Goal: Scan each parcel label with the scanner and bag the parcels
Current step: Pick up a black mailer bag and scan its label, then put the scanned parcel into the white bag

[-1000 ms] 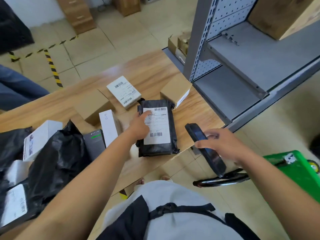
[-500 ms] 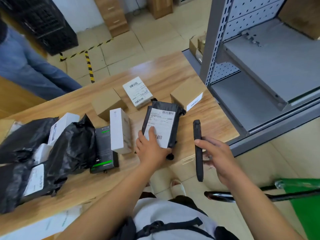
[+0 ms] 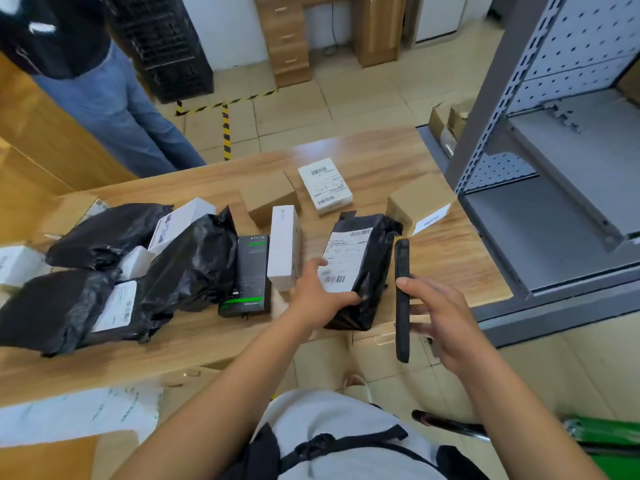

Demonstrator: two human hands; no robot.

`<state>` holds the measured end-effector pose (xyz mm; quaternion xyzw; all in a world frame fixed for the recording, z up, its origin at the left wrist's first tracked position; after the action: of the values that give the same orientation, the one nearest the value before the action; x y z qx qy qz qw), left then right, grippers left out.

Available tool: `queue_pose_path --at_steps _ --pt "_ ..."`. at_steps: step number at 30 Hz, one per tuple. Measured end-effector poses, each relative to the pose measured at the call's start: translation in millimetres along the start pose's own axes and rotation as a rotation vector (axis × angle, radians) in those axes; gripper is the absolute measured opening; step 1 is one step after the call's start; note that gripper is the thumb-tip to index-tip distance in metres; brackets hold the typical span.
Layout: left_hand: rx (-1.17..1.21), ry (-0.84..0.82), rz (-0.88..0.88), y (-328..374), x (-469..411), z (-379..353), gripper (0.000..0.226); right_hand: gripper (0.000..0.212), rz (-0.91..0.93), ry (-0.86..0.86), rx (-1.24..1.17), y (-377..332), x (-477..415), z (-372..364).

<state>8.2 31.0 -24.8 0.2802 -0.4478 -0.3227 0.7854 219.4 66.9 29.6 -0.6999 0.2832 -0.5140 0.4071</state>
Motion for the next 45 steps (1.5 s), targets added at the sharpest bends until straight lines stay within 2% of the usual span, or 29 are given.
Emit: queue_pose_path --at_steps 3,7,11,15,19,24,30,33,35,38,41,45 --pt "0.345 -0.081 0.041 -29.0 31.0 24.6 0.077 0.012 0.024 -0.061 0.02 -5.3 12.5 -35.3" --pt "0.64 -0.072 0.047 -75.2 77.6 78.1 0.075 0.017 0.039 -0.189 0.096 -7.2 38.2 -100.7" --pt "0.777 0.032 -0.019 -117.6 133.2 144.2 0.068 0.044 0.054 -0.335 0.179 -0.2 74.0 -179.0" --pt "0.851 0.183 -0.062 -165.7 187.9 200.2 0.07 0.059 0.028 -0.439 0.251 23.8 112.2 -250.2" --pt "0.925 0.317 -0.065 -221.9 240.2 235.3 0.068 0.035 -0.016 -0.515 0.267 58.9 145.9 -301.8" --pt "1.03 0.424 -0.063 -279.1 280.3 259.3 0.065 0.024 -0.059 -0.645 0.366 95.4 177.9 -348.6" --pt "1.11 0.517 -0.013 -318.7 285.3 282.9 0.071 0.029 -0.079 -0.722 0.456 105.3 177.0 -397.4" --pt "1.132 0.567 0.019 -333.8 277.1 303.6 0.069 0.041 -0.066 -0.719 0.483 109.0 161.4 -430.4" --pt "1.129 0.591 0.041 -341.8 270.2 323.2 0.069 0.035 -0.072 -0.733 0.48 110.3 147.3 -457.5" --pt "1.122 0.619 0.08 -352.0 260.1 358.8 0.066 0.013 -0.095 -0.773 0.435 110.1 123.8 -500.4" --pt "1.105 0.665 0.141 -365.4 251.0 397.1 0.061 0.015 -0.133 -0.793 0.395 105.4 102.3 -543.8" --pt "1.123 0.747 0.211 -384.6 237.1 438.9 0.068 0.012 -0.165 -0.889 0.343 96.3 79.3 -596.8"
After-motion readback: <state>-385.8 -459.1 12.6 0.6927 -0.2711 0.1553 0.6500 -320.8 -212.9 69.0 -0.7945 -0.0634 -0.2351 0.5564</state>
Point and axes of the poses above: each hand's wrist, its own x-axis away from the middle knuckle, its own z-axis out of the back of the hand, y = z × x, the point moved 7 cm from there along -x, towards the middle knuckle, and after that the axes turned 2 degrees about x, right-handed, at the moved point
